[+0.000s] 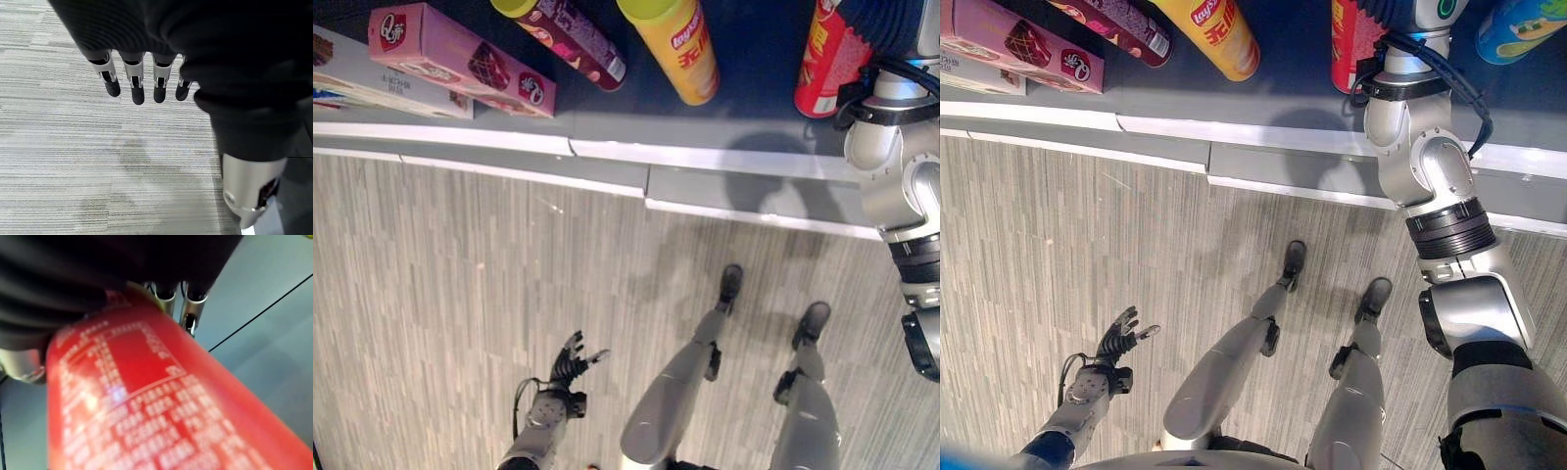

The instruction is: Put the goods on the table back onto the shelves and tidy them up.

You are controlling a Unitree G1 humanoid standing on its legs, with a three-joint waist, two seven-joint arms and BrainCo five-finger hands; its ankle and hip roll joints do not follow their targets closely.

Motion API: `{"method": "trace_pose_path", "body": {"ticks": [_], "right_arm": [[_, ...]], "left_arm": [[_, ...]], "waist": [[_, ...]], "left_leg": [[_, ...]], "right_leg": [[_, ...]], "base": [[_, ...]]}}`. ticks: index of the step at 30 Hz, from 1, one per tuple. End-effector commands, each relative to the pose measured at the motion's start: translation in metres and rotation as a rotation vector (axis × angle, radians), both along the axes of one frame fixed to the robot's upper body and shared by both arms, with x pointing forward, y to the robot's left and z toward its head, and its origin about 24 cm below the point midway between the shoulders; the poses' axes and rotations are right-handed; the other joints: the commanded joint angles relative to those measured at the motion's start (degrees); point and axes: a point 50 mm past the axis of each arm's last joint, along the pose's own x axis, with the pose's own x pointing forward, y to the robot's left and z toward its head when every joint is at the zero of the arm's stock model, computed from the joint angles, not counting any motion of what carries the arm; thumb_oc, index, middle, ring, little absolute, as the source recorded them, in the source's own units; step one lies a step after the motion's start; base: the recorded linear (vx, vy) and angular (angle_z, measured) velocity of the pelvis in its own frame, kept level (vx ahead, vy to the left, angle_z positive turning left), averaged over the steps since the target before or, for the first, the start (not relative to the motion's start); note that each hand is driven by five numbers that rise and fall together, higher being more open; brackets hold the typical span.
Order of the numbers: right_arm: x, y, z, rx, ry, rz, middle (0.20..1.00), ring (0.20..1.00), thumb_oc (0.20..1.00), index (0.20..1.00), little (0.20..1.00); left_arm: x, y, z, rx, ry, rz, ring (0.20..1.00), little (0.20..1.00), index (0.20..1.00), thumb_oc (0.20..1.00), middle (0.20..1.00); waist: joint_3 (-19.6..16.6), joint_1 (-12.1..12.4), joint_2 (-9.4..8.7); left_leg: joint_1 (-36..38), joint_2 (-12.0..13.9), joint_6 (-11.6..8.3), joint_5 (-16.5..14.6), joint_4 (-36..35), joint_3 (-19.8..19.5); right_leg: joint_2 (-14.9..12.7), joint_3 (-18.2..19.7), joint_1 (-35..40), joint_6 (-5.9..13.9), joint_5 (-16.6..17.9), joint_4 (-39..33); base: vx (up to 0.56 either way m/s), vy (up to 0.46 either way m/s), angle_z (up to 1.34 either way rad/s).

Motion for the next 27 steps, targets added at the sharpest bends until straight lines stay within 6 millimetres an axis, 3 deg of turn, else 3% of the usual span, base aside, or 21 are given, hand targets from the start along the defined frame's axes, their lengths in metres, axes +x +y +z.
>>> {"method": "trace_pose_path", "body": {"ticks": [1, 12, 21, 23, 24, 25, 27], "right_arm": [[-0.0252, 0.0158, 0.0313, -0.085, -0.172, 0.058, 0.2, 0.2, 0.2, 0.2, 0.2], [-0.0271, 0.0135, 0.0412, -0.082, -0.196, 0.041, 0.2, 0.2, 0.2, 0.2, 0.2], [-0.0235, 0.0156, 0.0338, -0.075, -0.177, 0.046, 0.2, 0.2, 0.2, 0.2, 0.2], [-0.0231, 0.0161, 0.0326, -0.076, -0.174, 0.047, 0.539, 0.539, 0.539, 0.539, 0.539], [-0.0231, 0.0161, 0.0326, -0.076, -0.174, 0.047, 0.539, 0.539, 0.539, 0.539, 0.539], [-0.0238, 0.0167, 0.0323, -0.075, -0.179, 0.053, 1.0, 1.0, 1.0, 1.0, 1.0], [-0.0258, 0.0184, 0.0327, -0.085, -0.189, 0.056, 1.0, 1.0, 1.0, 1.0, 1.0]], "left_arm": [[-0.0052, -0.0019, -0.0035, -0.017, 0.009, 0.024, 1.0, 1.0, 1.0, 1.0, 1.0], [-0.0031, -0.0025, -0.002, -0.014, 0.003, 0.011, 1.0, 1.0, 1.0, 1.0, 1.0], [-0.002, -0.0037, -0.0013, -0.012, 0.0, 0.009, 1.0, 1.0, 1.0, 1.0, 1.0], [-0.0016, -0.0036, -0.0011, -0.011, -0.001, 0.009, 1.0, 1.0, 1.0, 1.0, 1.0], [-0.0016, -0.0036, -0.0011, -0.011, -0.001, 0.009, 1.0, 1.0, 1.0, 1.0, 1.0], [-0.001, -0.0038, -0.0006, -0.009, -0.004, 0.008, 1.0, 1.0, 1.0, 1.0, 1.0], [-0.001, -0.0035, -0.0005, -0.008, -0.003, 0.007, 1.0, 1.0, 1.0, 1.0, 1.0]], "waist": [[0.6, 0.9, 0.43], [0.3, 1.3, 0.42], [0.5, 1.1, 0.16], [0.5, 1.1, 0.18], [0.5, 1.1, 0.18], [0.5, 1.0, 0.18], [0.5, 1.1, 0.09]], "left_leg": [[0.0, 3.9, -4.01, -7.2, 2.5, -2.4], [0.0, 3.6, -4.0, -7.2, 2.2, -3.0], [-0.6, 3.5, -3.92, -7.5, 2.8, -3.2], [-0.6, 3.5, -3.93, -7.5, 2.9, -3.3], [-0.6, 3.5, -3.93, -7.5, 2.9, -3.3], [-0.7, 3.5, -3.91, -7.6, 3.1, -3.3], [-0.8, 3.4, -3.86, -7.7, 3.3, -3.3]], "right_leg": [[-1.6, 0.6, -2.8, -2.81, -4.4, 6.2], [-1.6, 0.6, -2.3, -2.64, -4.1, 5.1], [-1.4, 1.1, -2.6, -2.79, -4.1, 5.1], [-1.4, 1.1, -2.6, -2.75, -4.1, 5.2], [-1.4, 1.1, -2.6, -2.75, -4.2, 5.2], [-1.4, 1.2, -2.6, -2.7, -4.1, 5.2], [-1.5, 1.2, -2.5, -2.75, -4.1, 5.2]], "base": [[0.0, 0.0, 0.0], [0.0, 0.0, 0.0], [0.0, 0.0, -0.01], [0.0, 0.0, 0.0], [0.0, 0.0, 0.0], [0.0, 0.0, 0.0], [-0.02, 0.005, 0.0]]}}
